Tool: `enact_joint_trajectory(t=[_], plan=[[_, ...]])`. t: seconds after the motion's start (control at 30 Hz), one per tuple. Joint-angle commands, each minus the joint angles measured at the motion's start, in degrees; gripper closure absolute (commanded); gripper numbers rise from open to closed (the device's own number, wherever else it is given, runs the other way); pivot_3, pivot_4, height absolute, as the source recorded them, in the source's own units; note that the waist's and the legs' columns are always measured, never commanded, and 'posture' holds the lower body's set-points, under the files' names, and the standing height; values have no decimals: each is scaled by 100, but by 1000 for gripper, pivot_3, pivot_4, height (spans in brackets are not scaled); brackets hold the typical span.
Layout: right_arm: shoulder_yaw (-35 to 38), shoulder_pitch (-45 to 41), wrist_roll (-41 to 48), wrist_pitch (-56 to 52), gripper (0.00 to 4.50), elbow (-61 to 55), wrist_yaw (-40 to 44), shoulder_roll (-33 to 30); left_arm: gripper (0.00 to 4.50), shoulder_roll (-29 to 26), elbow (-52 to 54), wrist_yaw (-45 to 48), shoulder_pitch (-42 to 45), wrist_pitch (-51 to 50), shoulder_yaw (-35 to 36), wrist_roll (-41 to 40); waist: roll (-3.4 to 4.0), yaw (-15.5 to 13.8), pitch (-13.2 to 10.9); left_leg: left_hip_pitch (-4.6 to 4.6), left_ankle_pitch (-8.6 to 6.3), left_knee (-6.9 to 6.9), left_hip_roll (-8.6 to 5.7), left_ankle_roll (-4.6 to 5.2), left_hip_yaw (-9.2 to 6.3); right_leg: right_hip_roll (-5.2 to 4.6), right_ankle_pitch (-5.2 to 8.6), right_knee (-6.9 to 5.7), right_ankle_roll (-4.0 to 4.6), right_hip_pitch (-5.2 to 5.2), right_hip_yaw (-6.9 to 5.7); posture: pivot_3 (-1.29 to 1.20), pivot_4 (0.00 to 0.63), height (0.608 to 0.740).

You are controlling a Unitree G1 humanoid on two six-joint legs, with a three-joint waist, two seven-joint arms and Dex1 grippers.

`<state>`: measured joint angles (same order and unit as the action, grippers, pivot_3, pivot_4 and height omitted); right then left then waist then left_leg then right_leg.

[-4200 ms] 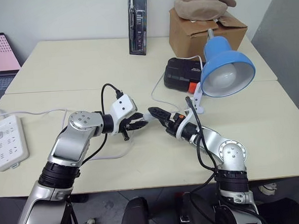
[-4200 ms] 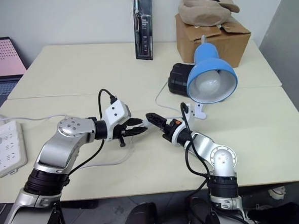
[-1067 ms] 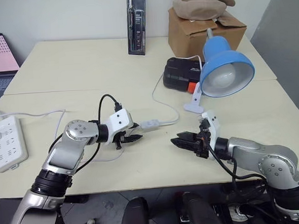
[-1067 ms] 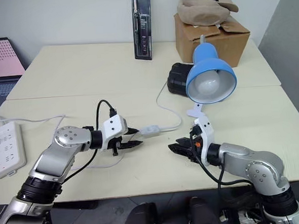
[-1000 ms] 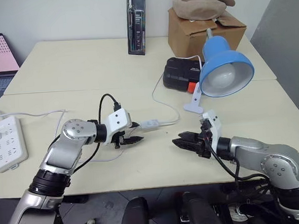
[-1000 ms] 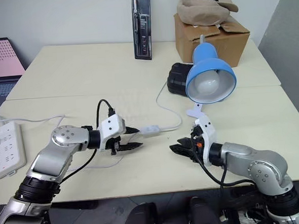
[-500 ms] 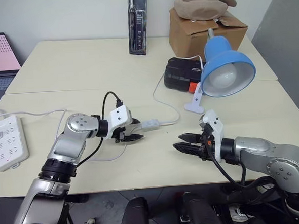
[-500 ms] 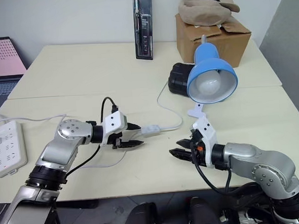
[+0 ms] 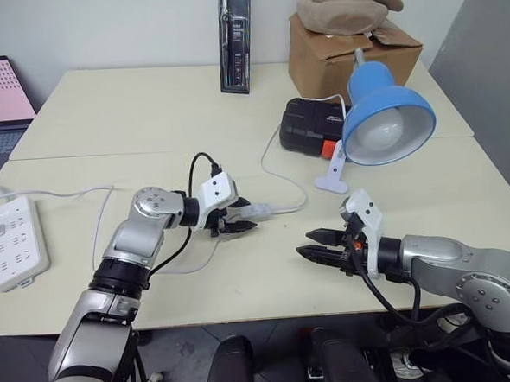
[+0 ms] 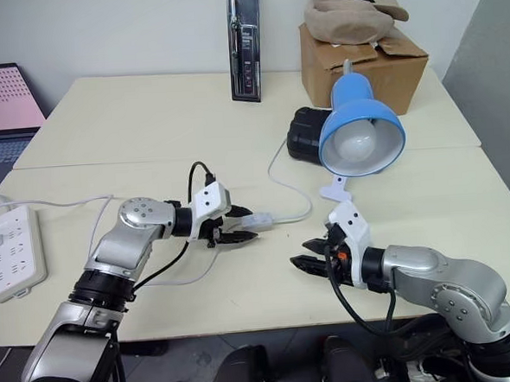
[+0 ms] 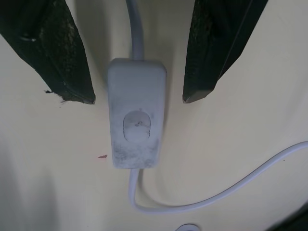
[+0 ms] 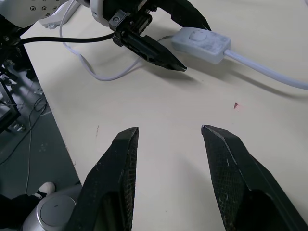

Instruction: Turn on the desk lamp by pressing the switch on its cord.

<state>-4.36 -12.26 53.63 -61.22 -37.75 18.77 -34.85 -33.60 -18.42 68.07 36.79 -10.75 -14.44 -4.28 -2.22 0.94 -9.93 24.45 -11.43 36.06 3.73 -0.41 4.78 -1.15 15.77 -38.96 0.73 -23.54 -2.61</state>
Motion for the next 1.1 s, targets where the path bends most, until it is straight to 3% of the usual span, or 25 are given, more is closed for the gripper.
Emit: enact_joint_trajectory(t=[0.03,0.13,0.5,0.83,1.1], plan=[[76,4,18,19,2334,-216,54,-19,2772,33,90,-39,144,37,46,19,0,0,0,0,0,0,0,0,0,0,0,0,0,0,0,0,150,740],[95,17,27,14,2334,-200,8,49,3373,33,187,-47,134,-2,69,9,0,0,0,0,0,0,0,0,0,0,0,0,0,0,0,0,150,740],[419,118,651,-199,2334,17,-399,656,3378,4,1326,-357,-1,-867,218,-203,0,3,0,0,0,2,1,0,-1,0,0,-2,0,2,1,0,150,740],[716,-113,2741,83,2334,1418,-2998,3091,3379,116,2186,-788,71,-2023,235,-395,-3,46,2,-5,2,3,4,1,-2,1,-1,-11,0,5,2,0,150,740],[829,-302,3195,843,2334,2092,-3807,3894,3380,171,2426,-1075,19,-2569,321,-544,-3,58,2,-4,2,3,1,1,0,-1,-3,-6,-3,5,6,0,150,740]])
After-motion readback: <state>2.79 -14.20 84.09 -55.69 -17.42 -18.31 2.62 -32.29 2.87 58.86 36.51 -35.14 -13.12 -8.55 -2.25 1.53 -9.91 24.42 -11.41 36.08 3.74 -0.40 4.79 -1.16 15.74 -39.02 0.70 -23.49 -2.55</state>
